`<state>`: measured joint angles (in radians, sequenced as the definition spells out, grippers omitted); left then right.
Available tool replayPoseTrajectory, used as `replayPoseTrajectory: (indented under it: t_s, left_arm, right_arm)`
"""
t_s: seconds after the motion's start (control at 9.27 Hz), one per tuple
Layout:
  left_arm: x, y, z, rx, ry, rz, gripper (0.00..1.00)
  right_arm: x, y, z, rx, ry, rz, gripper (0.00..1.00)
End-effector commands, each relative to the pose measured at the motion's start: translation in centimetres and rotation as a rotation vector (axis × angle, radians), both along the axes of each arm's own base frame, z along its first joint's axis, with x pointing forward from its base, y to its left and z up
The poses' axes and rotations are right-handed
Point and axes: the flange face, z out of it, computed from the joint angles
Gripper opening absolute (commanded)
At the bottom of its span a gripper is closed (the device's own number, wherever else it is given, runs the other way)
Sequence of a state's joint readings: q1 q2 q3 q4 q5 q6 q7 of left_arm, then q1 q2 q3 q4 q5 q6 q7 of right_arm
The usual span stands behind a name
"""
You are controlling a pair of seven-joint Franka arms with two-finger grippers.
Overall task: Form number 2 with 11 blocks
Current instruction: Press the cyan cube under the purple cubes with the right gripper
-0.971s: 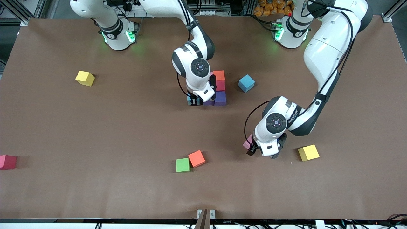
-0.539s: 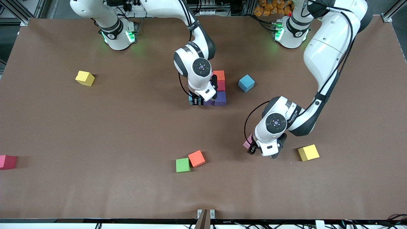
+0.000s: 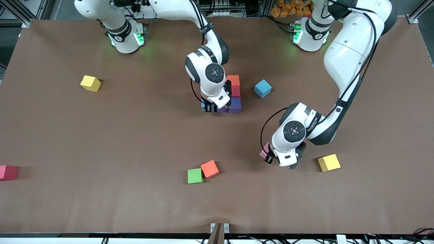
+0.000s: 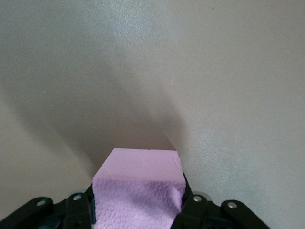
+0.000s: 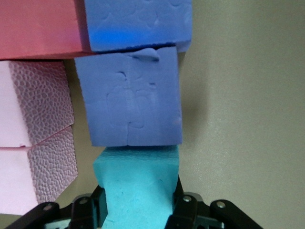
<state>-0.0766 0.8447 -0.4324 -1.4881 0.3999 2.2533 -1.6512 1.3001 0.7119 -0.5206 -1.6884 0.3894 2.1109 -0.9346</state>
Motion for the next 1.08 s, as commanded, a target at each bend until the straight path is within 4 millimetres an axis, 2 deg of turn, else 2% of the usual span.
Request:
replayPoseTrajectory:
  t_s: [0.0,0.65,0.86,0.97]
  left_arm:
    - [0.53,0.27,-0.23,-0.008,-0.002,0.000,0.00]
    - [0.78,0.67,0.18,-0.009,-0.008,-0.019,0.00]
    - [0.79,0.67,0.18,-0.008,-0.008,-0.022,0.00]
    - [0.79,0.67,0.18,-0.008,-0.009,-0.038,0.00]
  right_arm:
    - [0.14,0.17,0.33,0.013,-0.005,-0.005,0.00]
    - [-0.18,0.58,0.10,0.026,-0.006,0.000,0.00]
    - [0.00,0.49,0.08,0.027,-0.008,-0.004,0.19]
    - [0.08,0.42,0.08,0.027,-0.008,-0.005,0.24]
